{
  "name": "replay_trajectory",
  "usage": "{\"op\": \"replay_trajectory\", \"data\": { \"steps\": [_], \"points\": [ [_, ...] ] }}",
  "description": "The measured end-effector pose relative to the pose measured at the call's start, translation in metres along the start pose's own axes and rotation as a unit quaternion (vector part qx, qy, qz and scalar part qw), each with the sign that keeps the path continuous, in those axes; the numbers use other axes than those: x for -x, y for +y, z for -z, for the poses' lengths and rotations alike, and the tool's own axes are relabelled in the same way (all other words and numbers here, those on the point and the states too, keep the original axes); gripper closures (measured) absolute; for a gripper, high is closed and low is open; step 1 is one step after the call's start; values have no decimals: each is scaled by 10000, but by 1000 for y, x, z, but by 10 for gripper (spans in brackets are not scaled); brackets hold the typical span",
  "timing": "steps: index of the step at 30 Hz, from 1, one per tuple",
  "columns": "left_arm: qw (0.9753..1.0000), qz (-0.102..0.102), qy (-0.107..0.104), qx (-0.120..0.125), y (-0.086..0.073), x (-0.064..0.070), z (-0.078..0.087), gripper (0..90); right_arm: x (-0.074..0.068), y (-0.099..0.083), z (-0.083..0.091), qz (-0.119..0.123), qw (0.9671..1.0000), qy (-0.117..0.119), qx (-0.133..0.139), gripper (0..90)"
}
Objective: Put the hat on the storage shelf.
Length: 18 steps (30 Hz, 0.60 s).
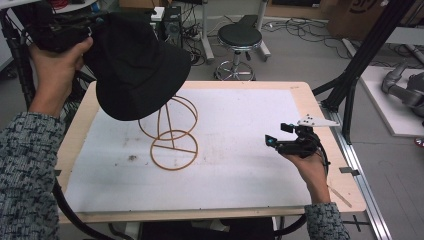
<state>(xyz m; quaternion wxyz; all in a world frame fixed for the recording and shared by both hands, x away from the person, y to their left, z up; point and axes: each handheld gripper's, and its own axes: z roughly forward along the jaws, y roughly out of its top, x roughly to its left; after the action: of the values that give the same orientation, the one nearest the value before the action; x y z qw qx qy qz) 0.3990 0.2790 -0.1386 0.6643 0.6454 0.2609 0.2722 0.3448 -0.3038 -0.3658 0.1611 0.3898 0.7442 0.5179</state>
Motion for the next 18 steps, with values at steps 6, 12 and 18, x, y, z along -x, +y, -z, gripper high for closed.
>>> {"op": "replay_trajectory", "data": {
  "steps": [6, 12, 18],
  "points": [
    [9999, 23, -65, -97, -11, 9, -2, 879, 1, 0, 1, 5, 10000, -7, 26, 129],
    [9998, 17, -120, -135, -19, 18, -2, 879, -1, 1, 1, 22, 10000, 4, 31, 129],
    [9996, -22, -216, -153, -23, 30, -4, 879, -2, 2, 0, 30, 10000, 27, 38, 129]
  ]
}}
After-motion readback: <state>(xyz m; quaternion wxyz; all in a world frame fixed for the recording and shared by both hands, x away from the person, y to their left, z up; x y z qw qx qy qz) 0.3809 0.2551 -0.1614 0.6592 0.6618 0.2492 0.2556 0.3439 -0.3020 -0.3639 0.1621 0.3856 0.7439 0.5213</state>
